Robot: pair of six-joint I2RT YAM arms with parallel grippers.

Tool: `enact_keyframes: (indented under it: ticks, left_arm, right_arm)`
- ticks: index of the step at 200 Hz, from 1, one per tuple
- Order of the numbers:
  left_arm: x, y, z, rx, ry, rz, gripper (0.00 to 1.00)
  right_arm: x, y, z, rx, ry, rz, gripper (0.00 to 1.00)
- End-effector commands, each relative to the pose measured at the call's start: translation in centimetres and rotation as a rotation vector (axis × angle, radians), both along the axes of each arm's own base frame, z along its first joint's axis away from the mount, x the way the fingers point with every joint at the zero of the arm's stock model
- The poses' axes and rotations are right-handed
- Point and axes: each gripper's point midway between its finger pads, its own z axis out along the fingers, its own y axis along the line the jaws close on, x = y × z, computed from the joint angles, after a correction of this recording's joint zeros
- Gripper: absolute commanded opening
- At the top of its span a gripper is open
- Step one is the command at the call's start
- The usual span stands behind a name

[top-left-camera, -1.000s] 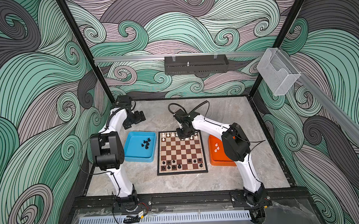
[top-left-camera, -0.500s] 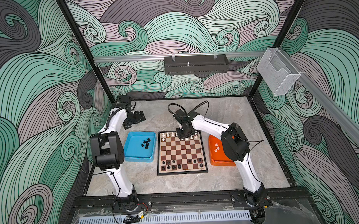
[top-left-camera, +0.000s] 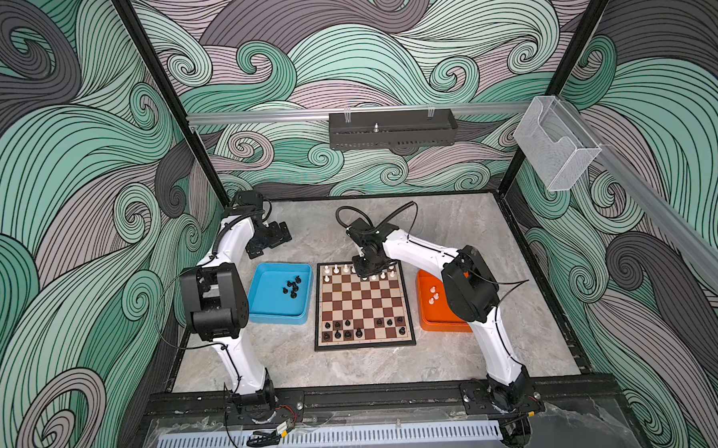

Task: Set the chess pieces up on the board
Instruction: 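Lower the white pawn into the second row from the board's far edge, then release the pawn, raise right gripper over orange tray while left gripper moves over blue tray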

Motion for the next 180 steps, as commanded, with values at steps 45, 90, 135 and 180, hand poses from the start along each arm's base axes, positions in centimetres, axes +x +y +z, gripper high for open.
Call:
enact_keyframes:
  ticks: [45, 90, 135, 180]
  left_arm:
    - [-0.1, 0.4, -0.1, -0.003, 0.014, 0.02, 0.99]
    - [-0.4, 0.9, 0.1, 0.026, 0.026, 0.043, 0.99]
    - [-1.7, 1.7, 0.5, 0.066, 0.051, 0.081, 0.99]
    - [-5.5, 1.2, -0.1, 0.062, 0.072, 0.058, 0.99]
  right_arm:
    - [-0.1, 0.2, 3.7, 0.028, -0.063, 0.012, 0.26]
    - [-0.9, 0.2, 7.8, 0.094, -0.111, 0.042, 0.27]
    - [-2.4, -2.5, 10.8, 0.085, -0.178, 0.079, 0.34]
    - [-2.5, -6.6, 11.8, 0.143, -0.231, 0.033, 0.7]
